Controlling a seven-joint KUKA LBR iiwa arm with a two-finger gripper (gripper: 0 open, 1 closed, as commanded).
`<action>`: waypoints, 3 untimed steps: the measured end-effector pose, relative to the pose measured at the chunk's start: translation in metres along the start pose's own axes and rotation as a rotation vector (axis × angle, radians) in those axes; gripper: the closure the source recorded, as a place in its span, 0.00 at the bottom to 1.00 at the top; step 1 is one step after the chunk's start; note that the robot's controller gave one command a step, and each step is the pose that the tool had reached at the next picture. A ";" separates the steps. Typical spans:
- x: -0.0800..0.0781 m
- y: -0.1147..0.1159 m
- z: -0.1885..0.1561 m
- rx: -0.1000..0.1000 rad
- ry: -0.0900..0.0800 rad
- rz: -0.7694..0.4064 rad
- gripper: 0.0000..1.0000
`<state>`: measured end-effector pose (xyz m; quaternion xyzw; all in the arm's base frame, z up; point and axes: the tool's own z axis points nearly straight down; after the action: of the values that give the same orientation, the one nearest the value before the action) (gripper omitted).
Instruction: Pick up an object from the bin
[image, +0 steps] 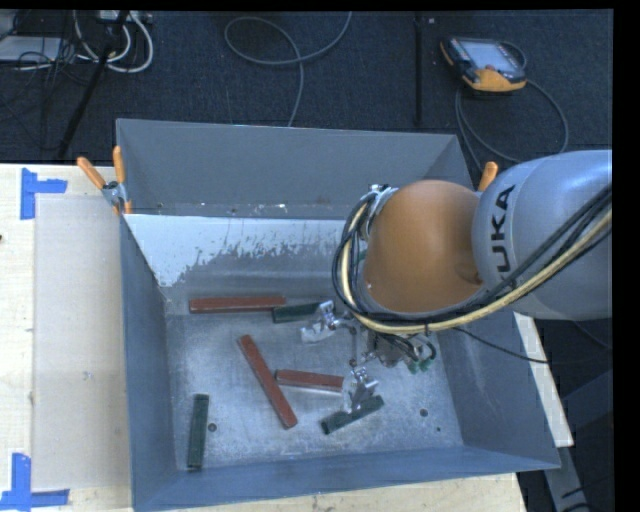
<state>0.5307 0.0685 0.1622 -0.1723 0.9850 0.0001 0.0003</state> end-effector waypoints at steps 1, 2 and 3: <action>-0.007 -0.005 0.045 -0.001 0.001 -0.146 0.00; -0.023 -0.012 0.086 0.000 -0.008 0.082 1.00; -0.023 -0.013 0.086 0.000 -0.009 0.082 1.00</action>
Offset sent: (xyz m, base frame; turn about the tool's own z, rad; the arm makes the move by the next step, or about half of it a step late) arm 0.0221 -0.0051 -0.0922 0.0803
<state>0.5571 0.0647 0.0766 -0.1317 0.9913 0.0010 0.0045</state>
